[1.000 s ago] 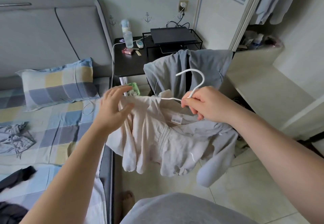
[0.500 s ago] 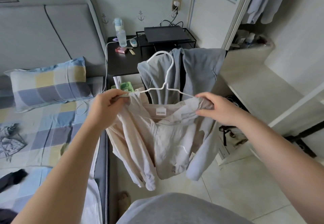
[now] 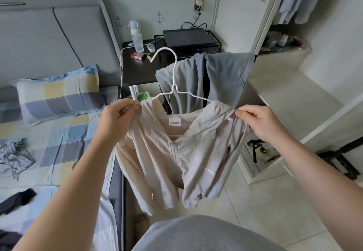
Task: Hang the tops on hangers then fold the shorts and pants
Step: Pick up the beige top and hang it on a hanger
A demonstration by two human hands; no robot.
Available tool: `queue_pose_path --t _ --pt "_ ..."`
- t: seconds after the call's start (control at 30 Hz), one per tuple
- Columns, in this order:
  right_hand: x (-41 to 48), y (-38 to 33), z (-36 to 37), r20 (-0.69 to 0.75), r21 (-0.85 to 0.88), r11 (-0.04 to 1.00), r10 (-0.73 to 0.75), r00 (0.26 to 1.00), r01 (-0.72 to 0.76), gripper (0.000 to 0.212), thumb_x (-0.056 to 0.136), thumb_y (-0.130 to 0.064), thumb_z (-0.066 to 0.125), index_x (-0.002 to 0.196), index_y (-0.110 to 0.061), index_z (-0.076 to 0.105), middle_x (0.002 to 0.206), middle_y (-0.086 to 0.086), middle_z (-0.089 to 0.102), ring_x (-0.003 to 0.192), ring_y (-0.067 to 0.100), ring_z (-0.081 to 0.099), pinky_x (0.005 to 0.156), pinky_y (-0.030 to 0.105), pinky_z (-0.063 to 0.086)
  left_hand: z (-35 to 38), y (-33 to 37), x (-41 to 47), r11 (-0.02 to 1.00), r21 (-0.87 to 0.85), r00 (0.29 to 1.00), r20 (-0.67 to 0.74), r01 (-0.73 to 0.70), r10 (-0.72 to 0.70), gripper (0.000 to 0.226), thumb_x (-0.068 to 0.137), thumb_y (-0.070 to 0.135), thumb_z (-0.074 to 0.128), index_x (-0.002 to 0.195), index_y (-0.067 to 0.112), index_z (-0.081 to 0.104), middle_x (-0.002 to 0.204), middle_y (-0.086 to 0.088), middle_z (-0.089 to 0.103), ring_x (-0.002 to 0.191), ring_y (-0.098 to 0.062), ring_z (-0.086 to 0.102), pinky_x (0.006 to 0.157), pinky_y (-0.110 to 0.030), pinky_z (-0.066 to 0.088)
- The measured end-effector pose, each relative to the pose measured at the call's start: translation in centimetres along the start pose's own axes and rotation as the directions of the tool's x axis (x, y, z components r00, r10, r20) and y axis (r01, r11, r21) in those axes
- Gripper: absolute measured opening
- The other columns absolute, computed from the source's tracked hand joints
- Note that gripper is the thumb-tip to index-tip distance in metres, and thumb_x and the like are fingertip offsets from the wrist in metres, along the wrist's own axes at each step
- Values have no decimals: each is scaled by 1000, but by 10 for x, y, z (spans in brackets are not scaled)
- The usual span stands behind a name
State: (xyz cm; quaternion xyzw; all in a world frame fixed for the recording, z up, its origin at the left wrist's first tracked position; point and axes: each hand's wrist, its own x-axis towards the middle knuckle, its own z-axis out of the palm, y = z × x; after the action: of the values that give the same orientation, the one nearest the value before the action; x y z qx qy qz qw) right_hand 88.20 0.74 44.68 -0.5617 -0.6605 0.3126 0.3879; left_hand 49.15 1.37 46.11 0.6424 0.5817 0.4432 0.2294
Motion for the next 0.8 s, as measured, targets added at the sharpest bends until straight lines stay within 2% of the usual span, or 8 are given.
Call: queue_pose_path --t 0.1,0.2,0.3,0.4,0.5,0.57,0.73,0.8 --pt "1 -2 2 -79 19 1000 -13 997 14 19 91 -40 58 79 -36 73 61 -16 57 59 -3 49 57 14 39 2 1 -1 1000 16 1000 5 6 -6 28 95 20 66 84 46 66 78 33 66 74 10 60 64 -6 44" --pt "4 -6 2 -171 82 997 4 985 10 26 93 -37 58 80 -17 69 66 -4 51 66 7 46 65 28 37 6 1 2 999 31 1000 23 14 -15 19 95 22 66 87 38 69 79 21 68 74 9 60 65 -11 45" --pt "0 -14 -1 -128 359 933 27 991 21 20 96 -25 59 100 -16 77 102 0 74 99 17 67 88 34 52 12 6 4 998 63 1000 17 -22 21 11 95 17 66 96 24 74 87 17 67 78 15 59 66 -4 43" --pt "-13 -17 -10 -17 487 873 -12 1000 19 29 93 -31 62 115 -18 75 123 9 71 120 22 64 100 32 51 21 12 7 1000 26 1000 -14 -14 14 10 95 14 66 96 18 74 86 18 67 76 15 59 64 -3 42" --pt "-24 -8 -20 -65 319 948 41 997 -18 26 87 -42 64 97 -19 70 102 12 73 93 15 65 84 32 49 31 20 9 998 -58 1000 -9 -3 3 10 95 13 65 92 19 73 74 18 68 68 10 57 61 -5 41" --pt "-29 -1 -29 -105 163 986 60 993 -42 13 87 -38 68 93 -29 62 84 -3 71 77 10 63 76 28 47 41 27 12 995 -93 999 28 -43 46 19 94 13 65 85 29 71 69 21 65 64 7 54 59 -5 39" --pt "-55 9 -54 18 -100 992 81 997 -79 19 99 -18 58 90 -33 65 78 -3 66 72 7 63 66 17 48 84 50 19 987 -128 978 174 -93 114 35 93 17 64 78 47 67 77 22 66 72 8 60 66 -4 40" --pt "-70 13 -67 31 -127 982 146 989 -141 18 100 -17 55 87 -27 63 74 0 63 69 13 61 63 21 43 107 58 23 986 -118 962 233 -118 143 33 94 18 63 79 48 66 81 17 66 76 2 63 71 -14 47"
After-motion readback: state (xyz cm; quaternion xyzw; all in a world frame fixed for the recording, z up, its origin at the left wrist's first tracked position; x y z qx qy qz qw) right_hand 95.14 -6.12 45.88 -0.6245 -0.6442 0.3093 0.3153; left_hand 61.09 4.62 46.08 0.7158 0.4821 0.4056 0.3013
